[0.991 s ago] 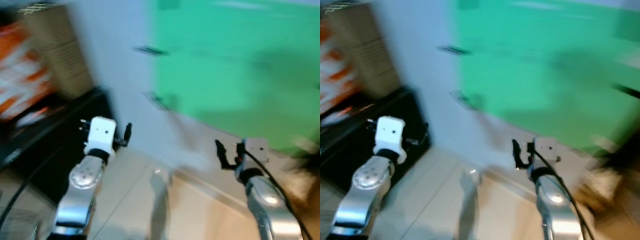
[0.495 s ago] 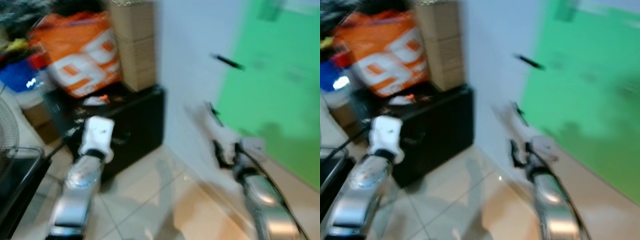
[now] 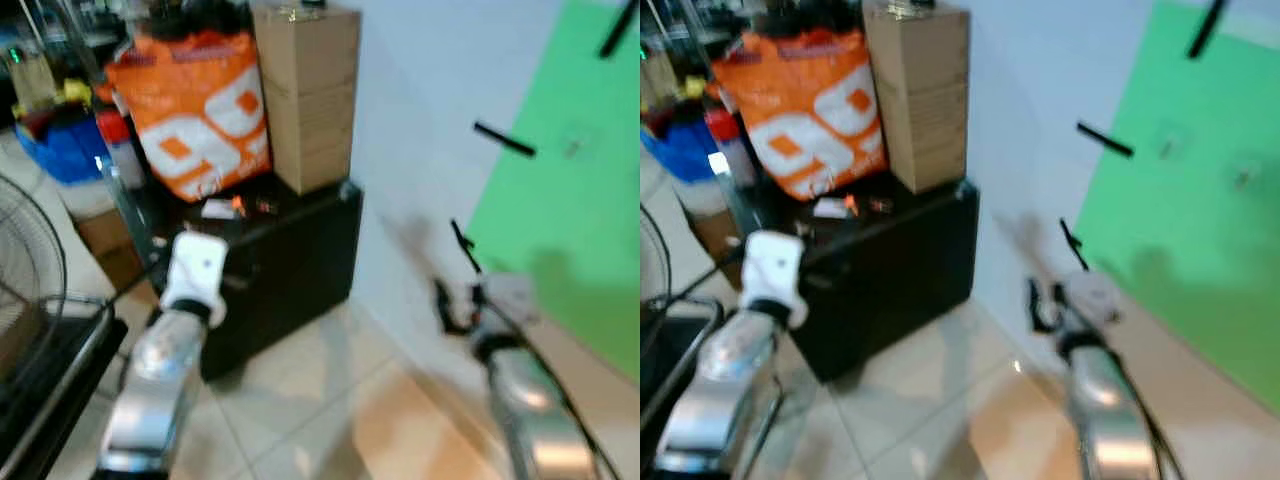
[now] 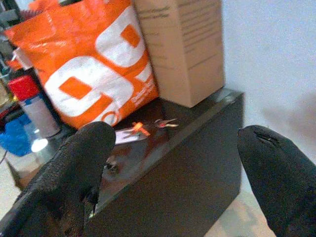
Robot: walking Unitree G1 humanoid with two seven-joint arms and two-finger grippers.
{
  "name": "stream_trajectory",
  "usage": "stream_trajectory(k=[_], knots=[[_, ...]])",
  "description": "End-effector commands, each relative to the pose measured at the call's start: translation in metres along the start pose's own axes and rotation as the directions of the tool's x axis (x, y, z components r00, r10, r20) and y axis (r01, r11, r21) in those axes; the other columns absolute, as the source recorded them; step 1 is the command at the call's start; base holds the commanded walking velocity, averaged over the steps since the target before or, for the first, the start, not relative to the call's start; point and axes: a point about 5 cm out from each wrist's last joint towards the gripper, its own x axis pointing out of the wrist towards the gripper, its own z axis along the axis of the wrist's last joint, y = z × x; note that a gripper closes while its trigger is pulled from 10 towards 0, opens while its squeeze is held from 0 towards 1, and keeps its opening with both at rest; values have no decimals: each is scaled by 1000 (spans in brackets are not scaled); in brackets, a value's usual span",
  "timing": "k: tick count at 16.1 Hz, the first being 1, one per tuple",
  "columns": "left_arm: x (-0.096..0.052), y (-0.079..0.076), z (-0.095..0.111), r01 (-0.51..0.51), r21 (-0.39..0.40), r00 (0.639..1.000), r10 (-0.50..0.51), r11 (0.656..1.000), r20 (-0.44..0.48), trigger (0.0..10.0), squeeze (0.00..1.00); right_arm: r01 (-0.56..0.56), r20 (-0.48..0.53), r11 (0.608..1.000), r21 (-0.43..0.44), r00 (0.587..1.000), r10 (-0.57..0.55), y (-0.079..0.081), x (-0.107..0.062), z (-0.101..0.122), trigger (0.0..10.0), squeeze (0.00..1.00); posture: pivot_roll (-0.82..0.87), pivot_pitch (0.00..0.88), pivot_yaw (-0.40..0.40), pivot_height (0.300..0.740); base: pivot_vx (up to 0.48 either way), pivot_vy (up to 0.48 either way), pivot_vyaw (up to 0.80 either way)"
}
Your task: Hang keys on a hook
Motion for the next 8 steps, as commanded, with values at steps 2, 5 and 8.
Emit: stream_trajectory(k=[2,5,8], knots=[[2,-3,3,12,-5,1000,-12,1000,13,10000,0,43,21,999,-23,999,-43,-10,1,4,10000,1000,-30,0,16,740,300,0,0],[2,-4,3,10,-9,1000,-10,1000,14,10000,0,50,26,998,-30,998,-49,-12,3,6,10000,1000,-29,0,10,740,315,0,0],[2,-3,3,7,-11,1000,-7,1000,14,10000,0,49,28,998,-33,998,-49,-11,4,6,10000,1000,-28,0,8,740,314,0,0]])
